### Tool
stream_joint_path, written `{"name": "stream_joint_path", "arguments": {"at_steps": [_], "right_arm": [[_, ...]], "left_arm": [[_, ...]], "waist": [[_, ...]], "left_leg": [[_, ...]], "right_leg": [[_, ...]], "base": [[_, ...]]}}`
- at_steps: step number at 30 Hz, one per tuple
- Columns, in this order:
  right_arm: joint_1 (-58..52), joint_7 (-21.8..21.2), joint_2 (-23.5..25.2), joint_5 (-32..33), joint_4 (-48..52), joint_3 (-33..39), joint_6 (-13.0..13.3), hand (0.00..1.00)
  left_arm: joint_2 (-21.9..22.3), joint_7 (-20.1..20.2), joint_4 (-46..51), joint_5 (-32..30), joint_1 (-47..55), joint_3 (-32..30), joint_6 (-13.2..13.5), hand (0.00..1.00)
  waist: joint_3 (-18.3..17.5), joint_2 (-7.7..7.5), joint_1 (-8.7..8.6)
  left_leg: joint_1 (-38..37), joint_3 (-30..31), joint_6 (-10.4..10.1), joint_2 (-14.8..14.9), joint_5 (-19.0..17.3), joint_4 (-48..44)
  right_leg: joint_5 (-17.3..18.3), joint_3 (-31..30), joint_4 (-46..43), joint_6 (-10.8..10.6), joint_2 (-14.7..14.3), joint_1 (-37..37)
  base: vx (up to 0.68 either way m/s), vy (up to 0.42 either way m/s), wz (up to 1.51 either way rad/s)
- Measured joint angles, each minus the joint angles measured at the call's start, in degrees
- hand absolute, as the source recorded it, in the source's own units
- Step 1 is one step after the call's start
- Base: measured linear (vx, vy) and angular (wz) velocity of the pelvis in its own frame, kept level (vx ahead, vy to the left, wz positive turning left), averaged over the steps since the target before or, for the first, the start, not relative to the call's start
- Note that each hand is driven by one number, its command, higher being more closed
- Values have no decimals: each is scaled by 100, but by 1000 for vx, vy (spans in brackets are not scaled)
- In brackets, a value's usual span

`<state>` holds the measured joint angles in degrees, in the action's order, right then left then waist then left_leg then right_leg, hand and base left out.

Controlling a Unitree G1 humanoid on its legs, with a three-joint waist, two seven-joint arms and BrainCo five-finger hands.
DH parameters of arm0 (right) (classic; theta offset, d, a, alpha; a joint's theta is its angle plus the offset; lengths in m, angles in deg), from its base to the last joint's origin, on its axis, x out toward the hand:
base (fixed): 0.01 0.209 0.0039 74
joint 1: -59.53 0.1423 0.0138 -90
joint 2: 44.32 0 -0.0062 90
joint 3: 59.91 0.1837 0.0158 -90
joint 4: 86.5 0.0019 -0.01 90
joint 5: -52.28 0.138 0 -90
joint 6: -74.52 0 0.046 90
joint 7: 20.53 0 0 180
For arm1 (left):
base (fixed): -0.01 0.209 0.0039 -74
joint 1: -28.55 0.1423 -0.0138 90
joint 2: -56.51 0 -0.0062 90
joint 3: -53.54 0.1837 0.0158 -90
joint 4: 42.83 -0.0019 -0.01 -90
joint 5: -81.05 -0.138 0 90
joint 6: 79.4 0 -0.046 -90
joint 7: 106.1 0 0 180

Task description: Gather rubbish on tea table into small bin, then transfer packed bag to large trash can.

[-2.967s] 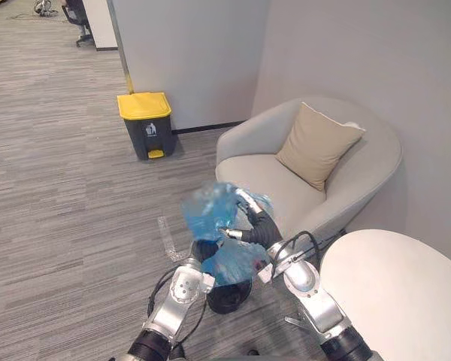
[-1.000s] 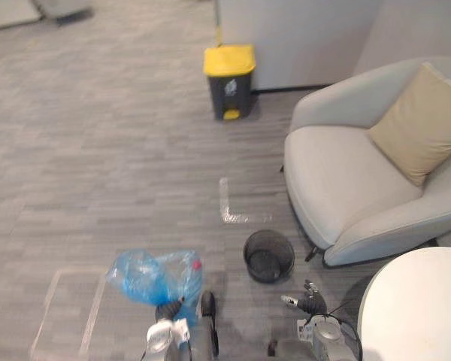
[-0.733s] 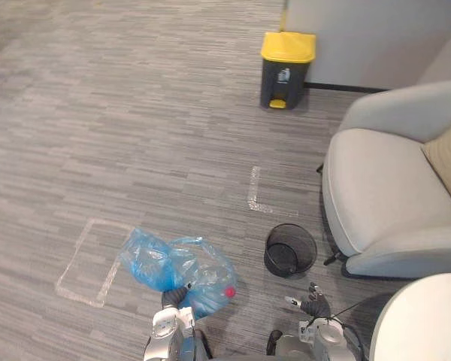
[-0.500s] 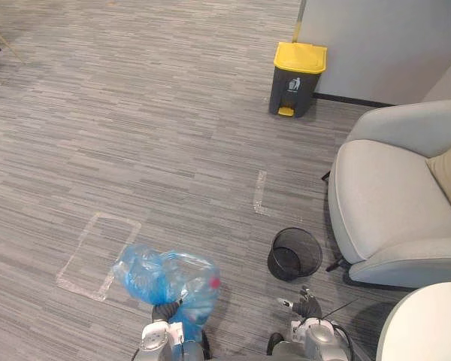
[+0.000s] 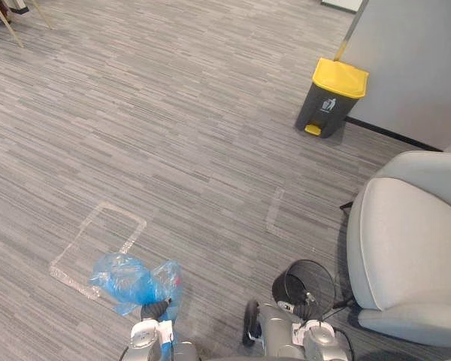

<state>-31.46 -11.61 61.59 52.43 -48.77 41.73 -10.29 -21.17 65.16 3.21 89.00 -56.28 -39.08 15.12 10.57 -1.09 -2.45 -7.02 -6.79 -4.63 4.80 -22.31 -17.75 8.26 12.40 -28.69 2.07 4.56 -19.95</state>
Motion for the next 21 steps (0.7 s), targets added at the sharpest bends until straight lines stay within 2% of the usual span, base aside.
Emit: {"name": "stream_joint_path", "arguments": {"at_steps": [1,2,3,4,6,10,12,13,14,15,16,17,19,20,21], "right_arm": [[21,1,-35,-14,64,-6,-10,0],[1,-1,-49,-14,127,-22,-14,0],[-22,1,-32,-13,195,-55,-20,0],[-23,5,21,-11,206,-135,-23,0],[-18,14,153,-6,208,-115,-46,0],[119,60,233,-2,232,-116,-68,0],[73,104,298,-2,417,-105,-68,0],[38,115,261,-2,411,-55,-66,0],[-1,119,198,-4,312,-26,-79,0],[66,104,295,-3,253,-47,-124,0],[-16,88,365,-9,244,-81,-133,0],[-17,82,364,-10,244,-87,-132,0],[-12,67,370,-17,247,-123,-132,0],[-11,66,398,-17,253,-123,-129,0],[-17,64,364,-19,250,-121,-128,0]], "left_arm": [[85,7,98,0,-40,0,3,100],[173,15,145,0,-44,-11,4,100],[290,18,202,1,-15,-53,4,100],[363,23,250,1,40,-70,5,100],[458,60,313,2,49,-70,7,100],[501,126,576,0,48,-156,16,100],[542,125,587,-3,2,-194,15,100],[616,123,558,-6,25,-190,16,100],[619,130,432,-10,43,-106,13,100],[500,108,282,-11,-15,-113,-3,100],[465,107,269,-20,-131,-149,-1,100],[465,107,270,-23,-130,-148,0,100],[459,107,276,-60,-25,-133,-1,100],[433,105,278,-64,39,-74,-7,100],[397,93,276,-62,53,-14,-18,100]], "waist": [[-31,141,-15],[-33,221,-4],[-30,264,25],[-11,255,76],[-1,204,228],[22,148,393],[80,74,489],[39,138,512],[-3,200,580],[-45,70,529],[-87,-87,528],[-84,-89,543],[-76,-101,582],[-72,-92,571],[-59,-73,551]], "left_leg": [[313,2,-135,216,112,-827],[519,10,-187,327,286,-1390],[794,0,-155,453,819,-2275],[1048,-68,-178,651,964,-3035],[1420,-254,-173,788,758,-3753],[2340,-402,105,842,531,-3212],[2632,-125,113,555,599,-2104],[2571,168,-25,390,1023,-1074],[2533,362,-84,340,1580,-761],[2511,227,-69,174,1418,-797],[2358,-84,20,142,1133,-914],[2329,-125,37,147,1095,-926],[1883,-593,176,196,814,-890],[1609,-826,207,218,696,-813],[1329,-1010,221,236,594,-694]], "right_leg": [[166,199,56,102,-60,209],[197,276,155,149,-131,386],[213,266,445,169,-247,770],[214,171,804,171,-353,1221],[214,-78,1284,172,-422,1923],[216,-608,1698,168,-355,2496],[364,-896,1701,-67,-114,2739],[539,-1082,1667,-258,-74,2813],[817,-1388,1571,-501,-48,2833],[886,-1506,1469,-495,161,2790],[805,-1811,1011,-473,289,2593],[784,-1849,939,-481,296,2556],[530,-2143,-15,-812,373,2180],[247,-2202,-784,-1088,388,1797],[129,-2078,-1584,-1371,407,1387]], "base": [[752,-175,52],[600,-153,29],[624,-164,-1],[641,-118,-24],[625,-55,-51],[420,107,-67],[328,244,-76],[361,357,-95],[425,439,-79],[495,479,-76],[352,313,-38],[344,283,-82],[288,229,-106],[361,227,-107],[290,149,-84]]}}
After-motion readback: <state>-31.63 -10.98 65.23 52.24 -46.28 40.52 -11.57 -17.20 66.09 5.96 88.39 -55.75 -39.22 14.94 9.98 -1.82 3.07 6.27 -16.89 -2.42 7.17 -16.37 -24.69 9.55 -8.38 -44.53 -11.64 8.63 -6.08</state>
